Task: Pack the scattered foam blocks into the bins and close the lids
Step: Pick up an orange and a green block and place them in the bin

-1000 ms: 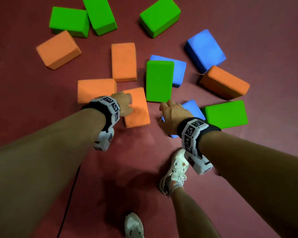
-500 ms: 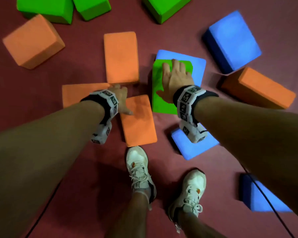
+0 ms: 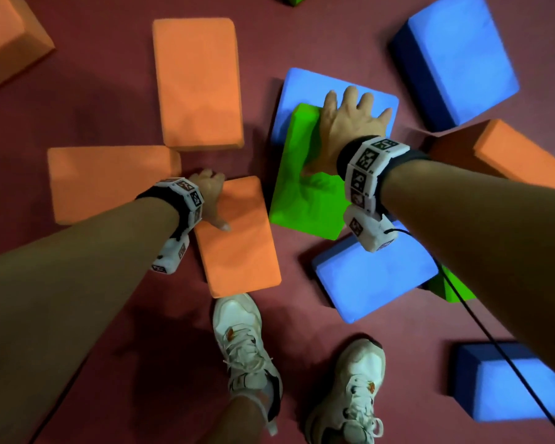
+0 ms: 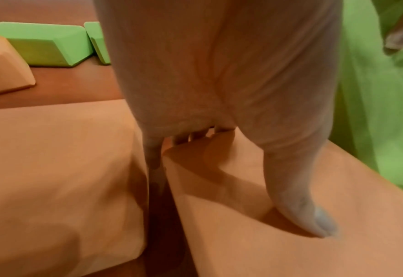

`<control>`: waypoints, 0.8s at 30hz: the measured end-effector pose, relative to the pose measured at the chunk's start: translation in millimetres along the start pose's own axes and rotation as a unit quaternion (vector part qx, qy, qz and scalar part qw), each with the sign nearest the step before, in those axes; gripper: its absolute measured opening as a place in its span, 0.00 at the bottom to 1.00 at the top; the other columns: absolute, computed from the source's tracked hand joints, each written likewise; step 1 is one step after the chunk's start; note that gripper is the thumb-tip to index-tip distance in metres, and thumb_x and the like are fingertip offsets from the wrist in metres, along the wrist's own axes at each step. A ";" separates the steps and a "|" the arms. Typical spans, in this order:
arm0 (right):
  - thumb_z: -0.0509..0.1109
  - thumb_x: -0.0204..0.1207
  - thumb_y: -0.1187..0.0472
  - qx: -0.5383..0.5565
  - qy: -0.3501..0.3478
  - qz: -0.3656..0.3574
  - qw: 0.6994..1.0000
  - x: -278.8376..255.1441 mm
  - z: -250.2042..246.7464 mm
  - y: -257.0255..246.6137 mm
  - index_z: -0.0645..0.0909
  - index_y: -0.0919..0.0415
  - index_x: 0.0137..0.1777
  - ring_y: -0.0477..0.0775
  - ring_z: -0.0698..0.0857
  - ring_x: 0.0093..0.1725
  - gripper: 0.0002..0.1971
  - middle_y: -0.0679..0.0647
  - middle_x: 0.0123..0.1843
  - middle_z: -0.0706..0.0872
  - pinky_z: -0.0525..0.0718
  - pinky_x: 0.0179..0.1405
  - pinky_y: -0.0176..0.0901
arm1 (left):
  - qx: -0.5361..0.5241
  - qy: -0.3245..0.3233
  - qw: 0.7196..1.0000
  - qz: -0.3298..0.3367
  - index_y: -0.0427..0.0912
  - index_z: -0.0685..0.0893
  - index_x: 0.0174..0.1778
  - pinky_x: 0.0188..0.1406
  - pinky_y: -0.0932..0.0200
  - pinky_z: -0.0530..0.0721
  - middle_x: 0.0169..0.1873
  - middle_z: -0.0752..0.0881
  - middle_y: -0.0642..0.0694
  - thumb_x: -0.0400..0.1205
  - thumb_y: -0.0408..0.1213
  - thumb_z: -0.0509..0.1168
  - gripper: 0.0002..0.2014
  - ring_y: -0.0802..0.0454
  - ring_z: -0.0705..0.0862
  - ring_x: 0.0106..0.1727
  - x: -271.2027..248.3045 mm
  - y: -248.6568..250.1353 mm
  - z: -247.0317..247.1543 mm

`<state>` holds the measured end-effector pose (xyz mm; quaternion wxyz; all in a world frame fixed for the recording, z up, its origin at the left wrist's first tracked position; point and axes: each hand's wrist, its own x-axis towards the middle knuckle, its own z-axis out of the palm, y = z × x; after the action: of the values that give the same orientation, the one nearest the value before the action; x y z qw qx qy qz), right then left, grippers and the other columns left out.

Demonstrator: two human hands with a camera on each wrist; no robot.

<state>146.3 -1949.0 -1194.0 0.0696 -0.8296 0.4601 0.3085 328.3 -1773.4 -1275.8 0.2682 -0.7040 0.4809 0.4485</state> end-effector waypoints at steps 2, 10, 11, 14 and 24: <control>0.82 0.44 0.24 -0.002 -0.021 0.003 1.000 -0.4 -3.6 9.5 0.66 0.58 0.78 0.67 0.64 0.76 0.64 0.60 0.76 0.63 0.67 0.71 0.77 | -0.015 0.001 1.000 0.008 0.43 0.57 0.84 0.72 0.39 0.74 0.78 0.64 0.36 0.55 0.65 0.82 0.65 0.33 0.69 0.76 0.1 -4.0 0.5; 0.84 0.49 0.31 0.006 -0.009 -0.103 0.995 -44.1 -0.6 -2.7 0.65 0.60 0.69 0.64 0.76 0.69 0.55 0.58 0.67 0.75 0.71 0.71 0.71 | -0.016 0.023 0.999 0.030 0.44 0.70 0.66 0.61 0.41 0.80 0.59 0.75 0.42 0.43 0.72 0.80 0.59 0.40 0.77 0.59 -38.0 -4.6 -14.9; 0.84 0.50 0.30 -0.001 -0.005 -0.112 0.994 -55.6 -5.7 -8.1 0.66 0.60 0.69 0.64 0.75 0.68 0.54 0.58 0.66 0.75 0.74 0.67 0.67 | -0.029 0.024 0.999 0.029 0.42 0.69 0.64 0.57 0.42 0.83 0.56 0.78 0.42 0.46 0.70 0.81 0.57 0.41 0.80 0.55 -52.1 -5.2 -18.0; 0.82 0.55 0.31 -0.024 -0.003 -0.145 0.989 -93.9 -29.1 -21.4 0.68 0.58 0.69 0.64 0.72 0.67 0.50 0.57 0.67 0.70 0.76 0.55 0.60 | -0.075 0.039 0.996 0.012 0.38 0.65 0.67 0.50 0.43 0.86 0.53 0.83 0.38 0.55 0.61 0.84 0.54 0.40 0.83 0.49 -103.0 -10.2 -20.7; 0.79 0.62 0.34 -0.124 -0.005 -0.316 0.941 -233.2 -138.8 -56.8 0.64 0.57 0.71 0.63 0.78 0.68 0.45 0.56 0.68 0.79 0.74 0.61 0.59 | -0.127 0.195 0.970 -0.074 0.43 0.64 0.73 0.60 0.42 0.80 0.65 0.70 0.40 0.59 0.58 0.82 0.51 0.37 0.74 0.66 -331.4 -24.5 8.9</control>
<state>164.2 -1804.2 -958.3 0.0626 -0.9328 0.1320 0.3294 302.7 -1611.9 -986.3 0.1108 -0.8398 0.4095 0.3389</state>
